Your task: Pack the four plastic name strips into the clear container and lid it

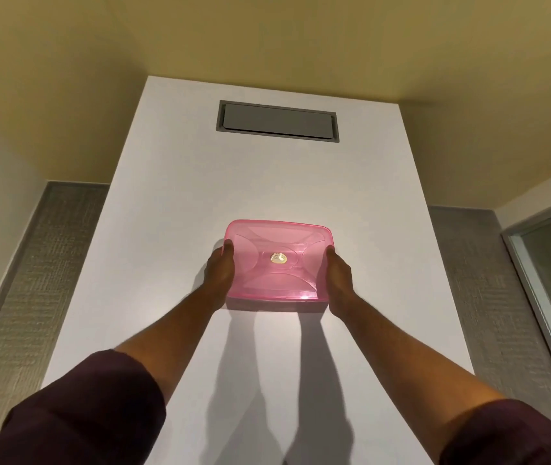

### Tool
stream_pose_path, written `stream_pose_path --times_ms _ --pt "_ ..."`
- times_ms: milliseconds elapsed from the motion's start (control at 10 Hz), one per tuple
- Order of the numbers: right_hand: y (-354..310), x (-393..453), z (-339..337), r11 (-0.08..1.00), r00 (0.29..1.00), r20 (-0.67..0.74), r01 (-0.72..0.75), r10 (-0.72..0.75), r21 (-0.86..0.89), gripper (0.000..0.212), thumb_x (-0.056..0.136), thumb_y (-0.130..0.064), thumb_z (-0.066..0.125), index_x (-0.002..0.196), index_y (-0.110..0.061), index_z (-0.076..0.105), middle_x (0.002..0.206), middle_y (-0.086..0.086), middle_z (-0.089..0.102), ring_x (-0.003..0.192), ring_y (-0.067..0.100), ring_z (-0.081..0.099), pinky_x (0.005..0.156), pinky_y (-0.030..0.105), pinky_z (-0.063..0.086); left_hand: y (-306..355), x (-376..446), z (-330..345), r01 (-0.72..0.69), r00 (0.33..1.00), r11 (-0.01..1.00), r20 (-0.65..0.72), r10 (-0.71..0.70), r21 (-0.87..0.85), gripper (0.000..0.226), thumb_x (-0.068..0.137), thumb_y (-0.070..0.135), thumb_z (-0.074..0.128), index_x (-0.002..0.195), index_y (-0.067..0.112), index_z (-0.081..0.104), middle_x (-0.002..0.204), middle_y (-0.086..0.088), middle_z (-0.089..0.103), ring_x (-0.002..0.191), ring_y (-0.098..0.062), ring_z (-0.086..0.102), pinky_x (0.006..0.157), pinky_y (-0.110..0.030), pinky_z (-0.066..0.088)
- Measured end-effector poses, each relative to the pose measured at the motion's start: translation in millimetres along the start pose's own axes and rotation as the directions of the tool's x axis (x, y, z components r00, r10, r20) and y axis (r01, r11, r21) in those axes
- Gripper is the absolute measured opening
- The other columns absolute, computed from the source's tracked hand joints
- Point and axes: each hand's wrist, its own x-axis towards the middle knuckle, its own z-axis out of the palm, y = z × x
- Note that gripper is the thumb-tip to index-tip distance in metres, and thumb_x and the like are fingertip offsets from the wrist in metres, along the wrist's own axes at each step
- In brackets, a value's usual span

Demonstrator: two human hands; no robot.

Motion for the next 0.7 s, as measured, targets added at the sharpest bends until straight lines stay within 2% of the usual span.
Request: stream_pose_path --times_ms 200,400,500,600,700 --pt "0 5 3 1.000 1.000 -0.023 -0.009 0.008 -0.014 0.058 0.099 -0.057 0.051 0.137 -0.014 0.064 0.138 0.011 0.065 0.128 0.034 0.060 0.113 0.051 0.046 -2 4 -1 0.005 1.000 1.000 0.020 -0.006 0.022 0.058 0.103 0.052 0.029 0.146 0.016 0.044 0.147 -0.012 0.050 0.133 -0.034 0.048 0.115 -0.049 0.038" --pt "-7 -8 -2 0.970 0.994 0.043 0.106 -0.099 -0.217 0.057 0.104 -0.058 0.036 0.141 -0.019 0.057 0.142 0.009 0.061 0.130 0.033 0.057 0.114 0.052 0.044 0 -2 -13 -0.002 0.998 0.990 0.065 -0.007 0.142 0.062 0.101 0.056 0.031 0.144 0.014 0.046 0.143 -0.012 0.053 0.128 -0.034 0.051 0.111 -0.047 0.042" --pt "-9 -15 -7 0.949 0.992 0.086 0.112 -0.090 -0.296 0.064 0.103 -0.059 0.039 0.151 -0.017 0.047 0.150 0.010 0.055 0.135 0.033 0.053 0.115 0.051 0.043 -1 -14 -22 -0.040 0.995 0.982 0.094 0.023 0.187 0.062 0.100 0.056 0.032 0.141 0.013 0.048 0.141 -0.012 0.056 0.125 -0.032 0.054 0.109 -0.046 0.043" --pt "-10 -27 -13 0.918 0.994 0.053 0.105 -0.092 -0.383 0.078 0.099 -0.060 0.047 0.159 -0.012 0.030 0.161 0.012 0.042 0.144 0.034 0.044 0.118 0.046 0.039 -2 -32 -30 -0.083 0.996 0.950 0.067 0.066 0.300 0.065 0.100 0.057 0.033 0.145 0.012 0.042 0.148 -0.013 0.049 0.133 -0.033 0.049 0.111 -0.045 0.041" --pt "-10 -44 -17 0.864 0.988 0.056 0.151 -0.141 -0.480 0.083 0.097 -0.056 0.057 0.157 -0.006 0.029 0.160 0.016 0.040 0.142 0.036 0.046 0.113 0.044 0.042 -1 -54 -38 -0.131 0.991 0.894 0.026 0.133 0.428 0.066 0.101 0.051 0.038 0.146 0.003 0.038 0.151 -0.019 0.043 0.138 -0.035 0.043 0.112 -0.041 0.036"
